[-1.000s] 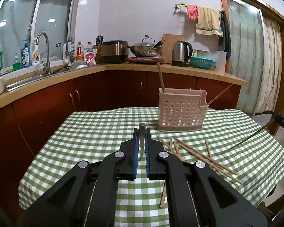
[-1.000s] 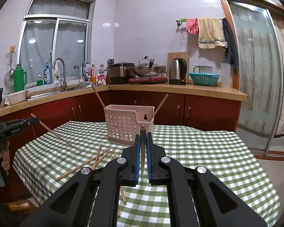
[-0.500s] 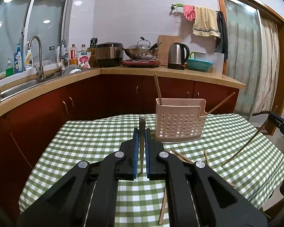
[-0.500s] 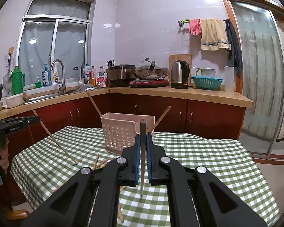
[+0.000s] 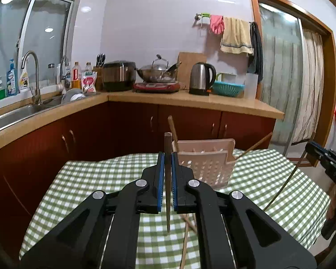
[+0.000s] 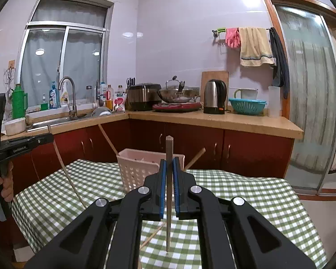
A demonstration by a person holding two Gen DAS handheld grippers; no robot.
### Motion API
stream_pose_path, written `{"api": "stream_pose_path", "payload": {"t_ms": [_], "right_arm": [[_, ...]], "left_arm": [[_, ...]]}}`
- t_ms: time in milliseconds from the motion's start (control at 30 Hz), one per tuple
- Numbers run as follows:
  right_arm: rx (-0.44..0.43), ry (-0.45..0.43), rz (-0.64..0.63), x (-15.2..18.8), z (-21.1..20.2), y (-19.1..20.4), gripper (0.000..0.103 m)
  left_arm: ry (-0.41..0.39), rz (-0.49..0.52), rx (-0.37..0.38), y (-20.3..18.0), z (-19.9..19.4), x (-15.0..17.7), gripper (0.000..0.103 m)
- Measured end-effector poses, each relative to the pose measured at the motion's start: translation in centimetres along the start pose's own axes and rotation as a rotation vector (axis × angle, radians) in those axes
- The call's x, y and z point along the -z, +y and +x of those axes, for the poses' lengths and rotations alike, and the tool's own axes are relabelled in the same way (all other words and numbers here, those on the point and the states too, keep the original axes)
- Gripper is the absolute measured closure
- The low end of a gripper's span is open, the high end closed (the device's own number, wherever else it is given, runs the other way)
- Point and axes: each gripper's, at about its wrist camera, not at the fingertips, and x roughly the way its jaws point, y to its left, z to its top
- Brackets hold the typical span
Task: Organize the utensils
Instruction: 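Lift both held chopsticks upright and carry them over the caddy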
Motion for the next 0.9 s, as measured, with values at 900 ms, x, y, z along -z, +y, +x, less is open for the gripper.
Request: {"api": "stream_pose_path", "payload": {"t_ms": [900], "right_arm": [[-0.064, -0.231, 0.013, -9.8, 8.8, -1.1, 0.096]], "left_arm": [[-0.249, -0.016, 0.073, -3.1, 7.8, -12.8, 0.096]]}}
